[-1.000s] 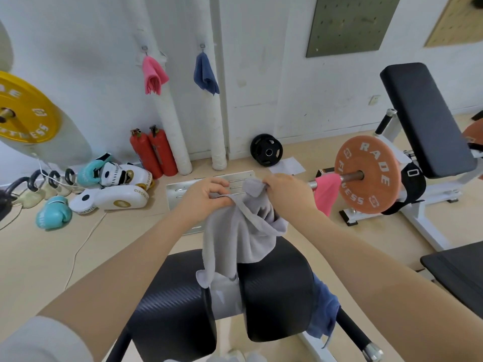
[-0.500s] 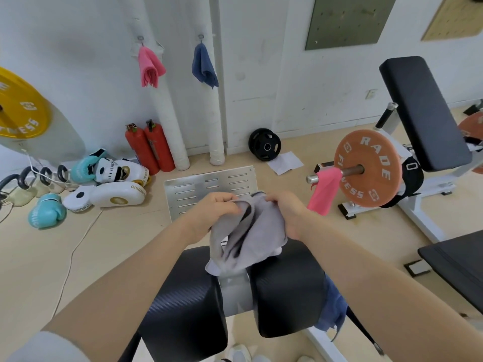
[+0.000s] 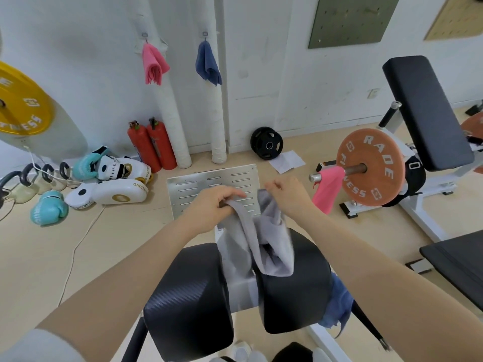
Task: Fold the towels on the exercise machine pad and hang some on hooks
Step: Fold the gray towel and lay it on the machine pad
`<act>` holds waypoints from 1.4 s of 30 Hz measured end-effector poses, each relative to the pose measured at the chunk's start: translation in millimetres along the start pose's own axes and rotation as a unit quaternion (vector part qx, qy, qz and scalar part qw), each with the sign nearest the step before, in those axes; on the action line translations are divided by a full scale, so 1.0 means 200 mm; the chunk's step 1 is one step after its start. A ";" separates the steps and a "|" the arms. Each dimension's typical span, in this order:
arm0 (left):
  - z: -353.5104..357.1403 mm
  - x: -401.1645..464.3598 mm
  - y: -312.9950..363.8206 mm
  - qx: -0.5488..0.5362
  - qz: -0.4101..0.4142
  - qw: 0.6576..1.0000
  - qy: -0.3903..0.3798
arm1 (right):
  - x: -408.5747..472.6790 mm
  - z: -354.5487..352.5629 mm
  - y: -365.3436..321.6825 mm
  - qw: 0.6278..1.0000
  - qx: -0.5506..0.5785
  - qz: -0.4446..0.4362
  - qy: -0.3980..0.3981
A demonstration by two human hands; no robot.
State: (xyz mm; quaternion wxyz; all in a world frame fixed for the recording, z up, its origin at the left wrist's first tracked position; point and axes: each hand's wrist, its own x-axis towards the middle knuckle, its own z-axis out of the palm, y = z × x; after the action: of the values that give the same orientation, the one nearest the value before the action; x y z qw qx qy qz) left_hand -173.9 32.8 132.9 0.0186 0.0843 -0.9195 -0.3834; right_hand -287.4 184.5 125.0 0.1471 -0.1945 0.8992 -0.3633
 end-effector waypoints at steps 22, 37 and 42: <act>0.07 -0.06 0.01 -0.247 -0.099 0.952 0.151 | -0.07 0.10 -0.17 0.955 0.252 -0.061 -0.142; 0.01 0.01 0.04 -0.023 -0.025 0.993 0.110 | -0.01 -0.01 -0.14 0.955 0.160 -0.090 -0.233; 0.00 0.02 0.02 -0.034 -0.026 0.997 0.068 | 0.01 -0.03 -0.11 0.936 0.161 -0.088 -0.301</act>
State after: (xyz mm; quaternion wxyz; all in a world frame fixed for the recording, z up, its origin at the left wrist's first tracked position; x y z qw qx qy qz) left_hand -178.6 33.7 135.7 0.0737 0.1328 -0.9002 -0.4082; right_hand -286.8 172.8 144.2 0.4082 -0.3466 0.7213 -0.4393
